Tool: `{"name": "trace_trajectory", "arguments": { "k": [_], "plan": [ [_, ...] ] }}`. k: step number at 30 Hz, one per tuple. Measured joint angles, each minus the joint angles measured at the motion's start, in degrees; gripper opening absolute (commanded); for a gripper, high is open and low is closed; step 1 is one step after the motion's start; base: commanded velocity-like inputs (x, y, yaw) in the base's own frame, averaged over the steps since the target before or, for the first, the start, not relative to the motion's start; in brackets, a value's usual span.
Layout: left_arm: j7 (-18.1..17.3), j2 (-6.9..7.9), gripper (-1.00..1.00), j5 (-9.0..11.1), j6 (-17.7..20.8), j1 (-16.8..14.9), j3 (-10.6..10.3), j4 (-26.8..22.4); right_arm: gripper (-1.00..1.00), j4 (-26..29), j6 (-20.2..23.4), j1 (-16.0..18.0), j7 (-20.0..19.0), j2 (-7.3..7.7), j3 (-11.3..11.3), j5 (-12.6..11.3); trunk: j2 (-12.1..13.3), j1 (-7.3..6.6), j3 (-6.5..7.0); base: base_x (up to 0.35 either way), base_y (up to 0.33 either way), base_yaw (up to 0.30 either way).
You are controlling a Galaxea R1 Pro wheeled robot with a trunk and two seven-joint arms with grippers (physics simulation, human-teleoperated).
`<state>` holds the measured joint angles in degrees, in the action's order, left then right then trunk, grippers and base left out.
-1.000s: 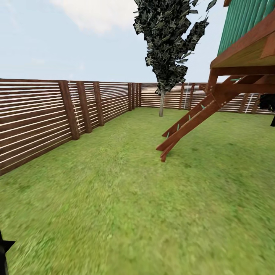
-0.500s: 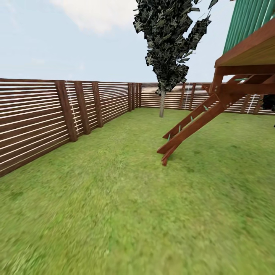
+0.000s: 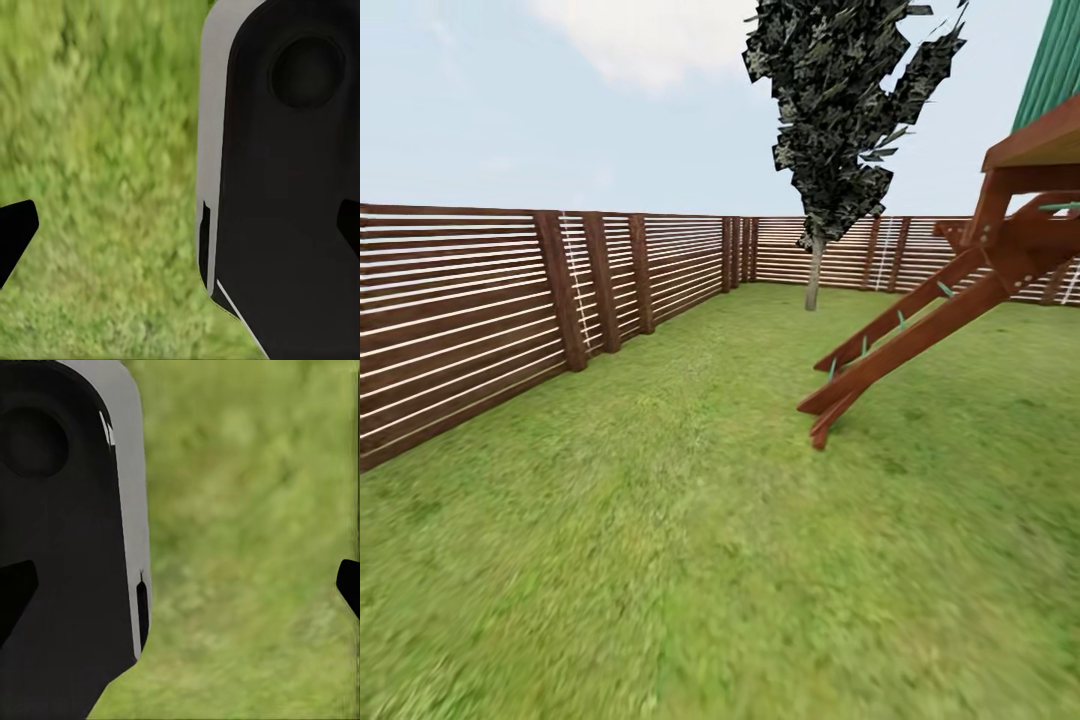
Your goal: Take the three Easter eggs out of the wicker basket on the lawn in the garden, then place them on the lawn next to a single tree (choose any tree) so that all three eggs are next to the same tree and none are left in the basket.
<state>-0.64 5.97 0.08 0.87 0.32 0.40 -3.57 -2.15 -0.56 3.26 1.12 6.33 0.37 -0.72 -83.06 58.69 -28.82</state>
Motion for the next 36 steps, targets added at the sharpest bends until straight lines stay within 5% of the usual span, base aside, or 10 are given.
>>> {"name": "trace_trajectory", "arguments": {
  "k": [19, 36],
  "plan": [
    [0.00, -0.01, 1.00, 0.00, 0.00, 0.00, 0.00, 0.00, 1.00, 0.02, 0.03, 0.00, 0.00, 0.00, 0.00, 0.00, 0.00, 0.00, 0.00, 0.335, 0.000, 0.246],
    [0.00, 0.00, 1.00, 0.01, 0.00, 0.00, 0.00, 0.00, 1.00, 0.02, 0.07, 0.00, 0.00, 0.00, 0.06, 0.05, 0.00, 0.00, 0.00, 0.335, 0.000, 0.014]
  ]
}}
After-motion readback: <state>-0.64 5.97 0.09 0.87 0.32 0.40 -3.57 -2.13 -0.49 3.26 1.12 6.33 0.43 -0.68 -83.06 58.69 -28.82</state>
